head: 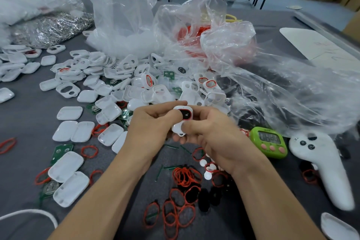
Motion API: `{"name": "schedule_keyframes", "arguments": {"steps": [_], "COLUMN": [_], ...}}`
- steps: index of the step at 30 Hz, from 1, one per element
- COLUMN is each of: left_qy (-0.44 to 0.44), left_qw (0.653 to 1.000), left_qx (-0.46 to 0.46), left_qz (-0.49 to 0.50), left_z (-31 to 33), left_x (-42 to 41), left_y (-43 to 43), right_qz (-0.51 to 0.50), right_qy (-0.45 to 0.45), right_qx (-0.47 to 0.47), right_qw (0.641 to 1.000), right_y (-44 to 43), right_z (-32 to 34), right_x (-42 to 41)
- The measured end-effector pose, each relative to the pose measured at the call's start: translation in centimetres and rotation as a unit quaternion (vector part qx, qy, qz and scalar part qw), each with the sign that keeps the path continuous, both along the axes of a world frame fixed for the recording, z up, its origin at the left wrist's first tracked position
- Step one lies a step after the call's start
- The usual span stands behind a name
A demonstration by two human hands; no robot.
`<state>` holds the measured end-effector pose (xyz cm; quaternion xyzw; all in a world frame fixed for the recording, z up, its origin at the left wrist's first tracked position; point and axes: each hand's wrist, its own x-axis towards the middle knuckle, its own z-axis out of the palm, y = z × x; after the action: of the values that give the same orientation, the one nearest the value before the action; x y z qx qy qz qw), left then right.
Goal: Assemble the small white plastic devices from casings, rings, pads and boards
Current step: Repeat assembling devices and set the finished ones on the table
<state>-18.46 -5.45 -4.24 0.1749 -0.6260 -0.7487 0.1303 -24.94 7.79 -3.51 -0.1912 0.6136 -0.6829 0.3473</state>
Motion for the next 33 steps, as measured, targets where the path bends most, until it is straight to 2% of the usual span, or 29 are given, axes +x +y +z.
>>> {"name": "schedule_keyframes", "arguments": {"steps": [3,7,12,15,22,25,28,33], "left_qy": [0.016,0.019,0.025,0.023,0.023,0.029,0.015,0.012], "left_qw": [1.0,0.999,0.998,0.998,0.999,0.999,0.999,0.998], "left_qx": [-0.014,-0.03,0.021,0.035,0.034,0.016,-0.032,-0.028], "left_qz": [0.021,0.004,-0.048,-0.041,-0.026,-0.008,0.022,0.05], "left_z": [-0.38,-0.53,-0.21,-0.22,-0.25,-0.44,-0.84,-0.84], "left_x": [-0.06,0.02,0.15,0.09,-0.06,-0.12,-0.14,-0.17], "left_y": [-0.01,-0.01,-0.04,-0.17,-0.1,0.14,0.21,0.08], "right_qz": [0.004,-0.008,-0.049,-0.061,-0.023,-0.008,-0.012,-0.003], "right_qy": [0.027,0.018,0.008,0.004,0.021,0.056,0.11,0.174], "right_qx": [0.02,0.012,0.005,0.018,0.014,0.017,0.059,0.105], "right_qw": [0.999,1.0,0.999,0.998,0.999,0.998,0.992,0.979], "right_y": [-0.16,-0.3,-0.38,-0.4,-0.49,-0.35,-0.36,-0.31], "right_z": [-0.23,-0.32,-0.66,-0.75,-0.24,-0.07,-0.1,-0.46], "right_x": [0.19,0.05,-0.13,-0.16,0.01,0.1,0.32,0.59]}}
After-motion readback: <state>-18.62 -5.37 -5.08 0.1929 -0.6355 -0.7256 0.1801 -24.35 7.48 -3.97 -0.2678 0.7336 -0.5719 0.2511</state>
